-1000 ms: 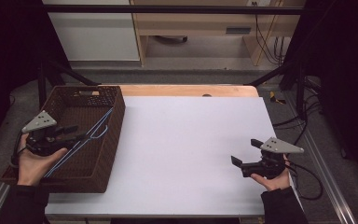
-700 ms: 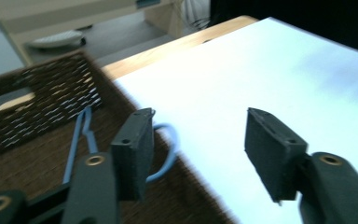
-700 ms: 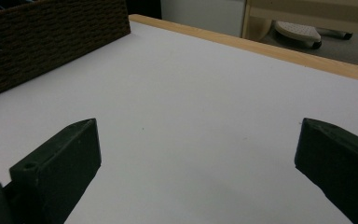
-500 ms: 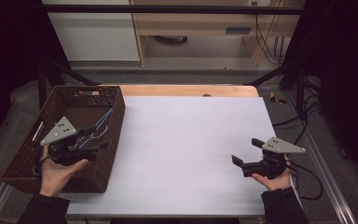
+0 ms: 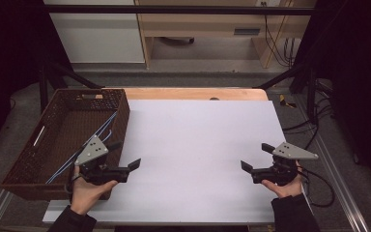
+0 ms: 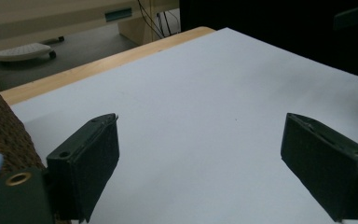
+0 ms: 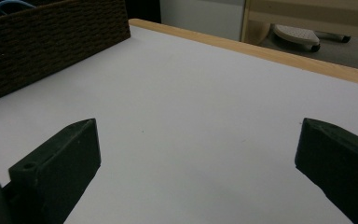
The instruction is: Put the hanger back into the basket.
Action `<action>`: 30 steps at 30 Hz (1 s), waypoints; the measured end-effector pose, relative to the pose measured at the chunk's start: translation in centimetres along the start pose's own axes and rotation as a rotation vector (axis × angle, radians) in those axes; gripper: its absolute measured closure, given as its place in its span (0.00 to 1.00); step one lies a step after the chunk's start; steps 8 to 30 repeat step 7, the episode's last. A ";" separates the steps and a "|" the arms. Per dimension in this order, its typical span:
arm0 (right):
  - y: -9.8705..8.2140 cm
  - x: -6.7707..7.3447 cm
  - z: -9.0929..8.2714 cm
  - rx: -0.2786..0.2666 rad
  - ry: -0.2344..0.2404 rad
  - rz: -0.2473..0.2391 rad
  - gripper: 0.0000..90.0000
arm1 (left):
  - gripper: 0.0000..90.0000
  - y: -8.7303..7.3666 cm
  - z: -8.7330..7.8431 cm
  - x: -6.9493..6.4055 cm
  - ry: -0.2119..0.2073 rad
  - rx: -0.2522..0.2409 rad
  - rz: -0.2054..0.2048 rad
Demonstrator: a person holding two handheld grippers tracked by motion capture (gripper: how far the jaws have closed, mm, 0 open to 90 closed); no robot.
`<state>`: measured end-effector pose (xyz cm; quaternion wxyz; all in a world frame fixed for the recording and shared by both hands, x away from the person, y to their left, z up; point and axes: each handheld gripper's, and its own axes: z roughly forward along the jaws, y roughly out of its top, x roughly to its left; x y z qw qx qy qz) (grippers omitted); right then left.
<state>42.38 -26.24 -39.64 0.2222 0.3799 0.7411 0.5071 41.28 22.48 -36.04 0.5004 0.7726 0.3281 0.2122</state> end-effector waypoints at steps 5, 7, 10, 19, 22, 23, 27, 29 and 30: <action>0.0 0.0 -0.1 -0.003 0.000 0.006 0.01 | 0.12 -0.8 0.6 -0.2 -0.007 0.009 -0.016; -0.1 0.0 -0.1 -0.003 0.001 0.007 0.01 | 0.12 -1.1 0.7 -0.2 -0.013 0.002 -0.022; -0.1 0.0 -0.1 -0.003 0.001 0.007 0.01 | 0.12 -1.1 0.7 -0.2 -0.013 0.002 -0.022; -0.1 0.0 -0.1 -0.003 0.001 0.007 0.01 | 0.12 -1.1 0.7 -0.2 -0.013 0.002 -0.022; -0.1 0.0 -0.1 -0.003 0.001 0.007 0.01 | 0.12 -1.1 0.7 -0.2 -0.013 0.002 -0.022; -0.1 0.0 -0.1 -0.003 0.001 0.007 0.01 | 0.12 -1.1 0.7 -0.2 -0.013 0.002 -0.022; -0.1 0.0 -0.1 -0.003 0.001 0.007 0.01 | 0.12 -1.1 0.7 -0.2 -0.013 0.002 -0.022; -0.1 0.0 -0.1 -0.003 0.001 0.007 0.01 | 0.12 -1.1 0.7 -0.2 -0.013 0.002 -0.022; -0.1 0.0 -0.1 -0.003 0.001 0.007 0.01 | 0.12 -1.1 0.7 -0.2 -0.013 0.002 -0.022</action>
